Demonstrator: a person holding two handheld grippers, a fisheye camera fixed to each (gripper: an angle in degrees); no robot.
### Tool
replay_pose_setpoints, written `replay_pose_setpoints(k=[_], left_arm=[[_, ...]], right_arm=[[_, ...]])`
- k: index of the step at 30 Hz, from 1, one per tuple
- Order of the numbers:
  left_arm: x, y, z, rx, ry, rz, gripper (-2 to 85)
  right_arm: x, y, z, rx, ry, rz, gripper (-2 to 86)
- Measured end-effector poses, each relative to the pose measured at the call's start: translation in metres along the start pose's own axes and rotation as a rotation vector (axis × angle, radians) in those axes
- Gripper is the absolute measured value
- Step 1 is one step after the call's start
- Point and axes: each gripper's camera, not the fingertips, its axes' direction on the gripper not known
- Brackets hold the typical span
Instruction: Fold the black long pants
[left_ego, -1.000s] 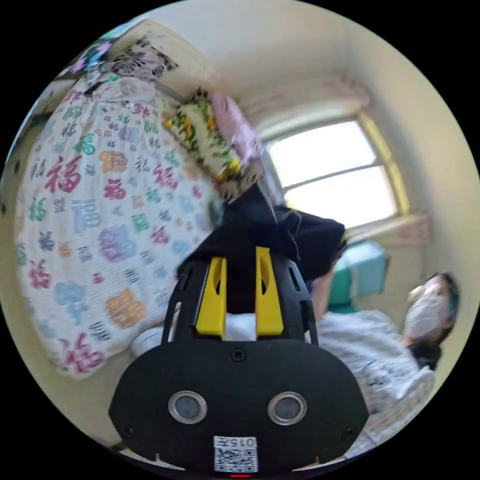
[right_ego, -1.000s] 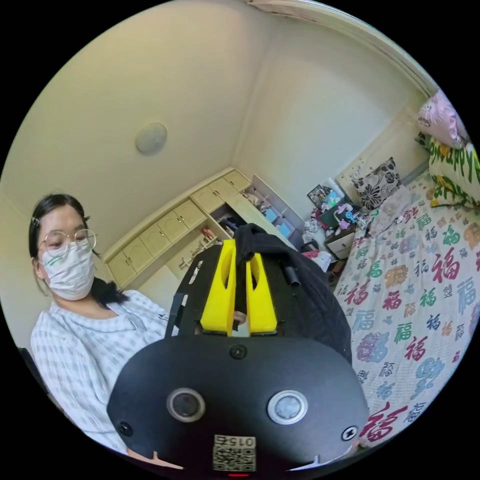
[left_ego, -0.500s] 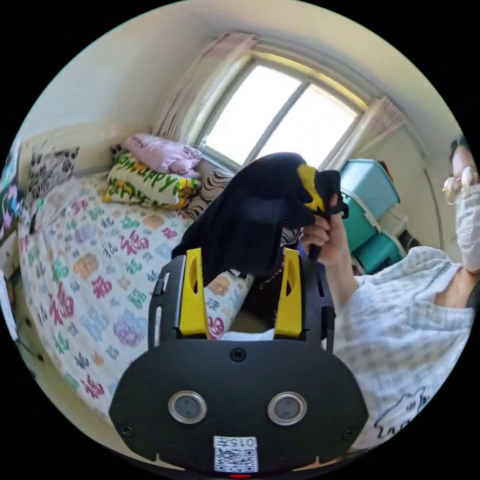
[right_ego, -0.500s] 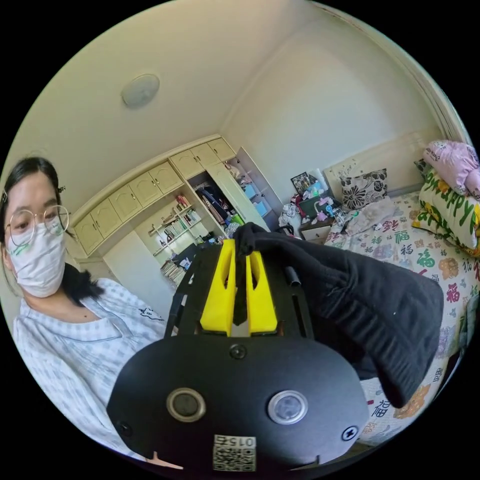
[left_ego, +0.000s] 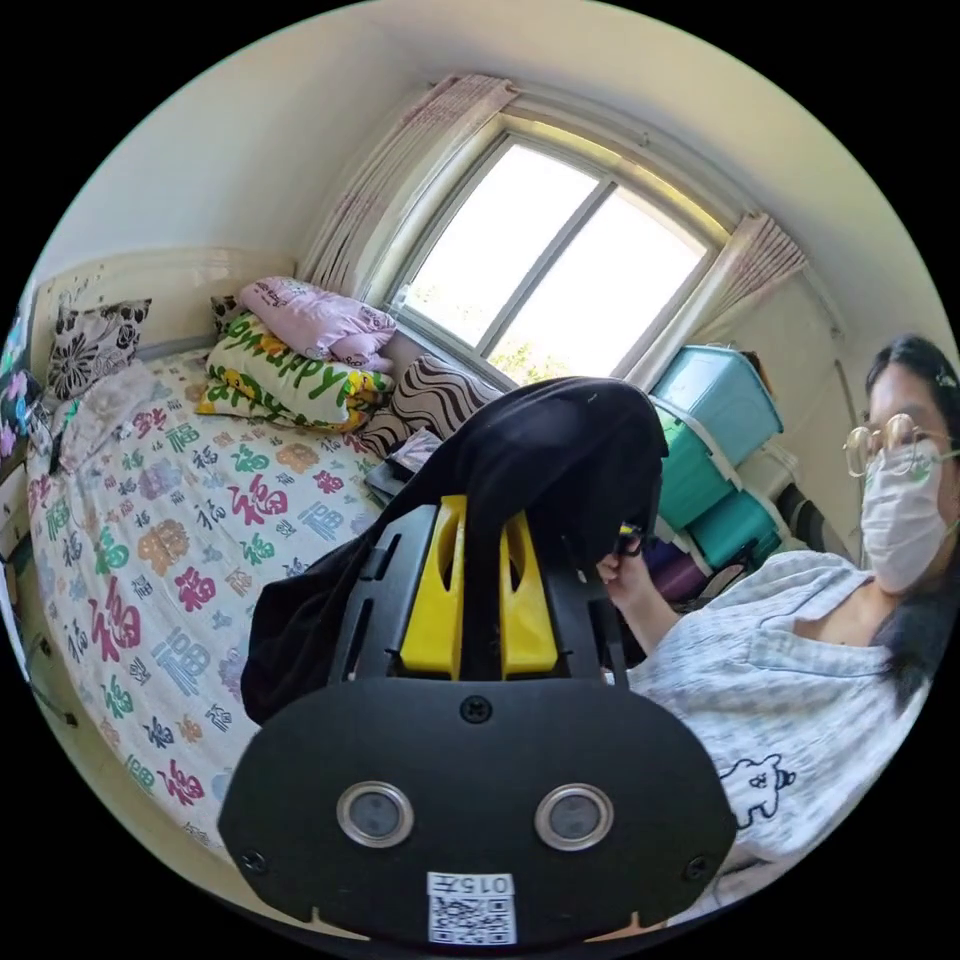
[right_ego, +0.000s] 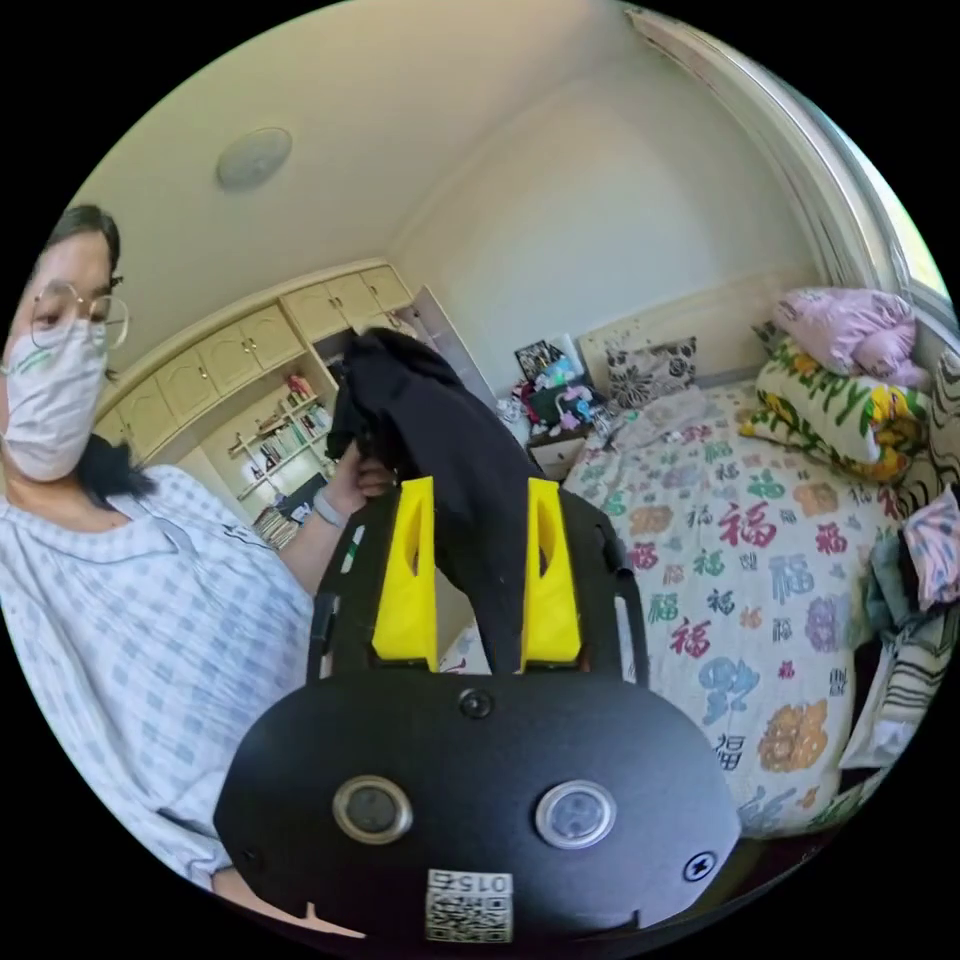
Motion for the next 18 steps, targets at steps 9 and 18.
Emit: replay_pose_setpoints(k=[9, 18], left_arm=[[-0.029, 0.002, 0.013, 0.003, 0.075, -0.114, 7.5], [-0.061, 0.039, 0.009, 0.076, -0.21, -0.247, 9.4]], right_arm=[[-0.014, -0.017, 0.009, -0.021, 0.085, -0.032, 2.2], [-0.004, -0.069, -0.041, 0.051, -0.07, 0.033, 0.9]])
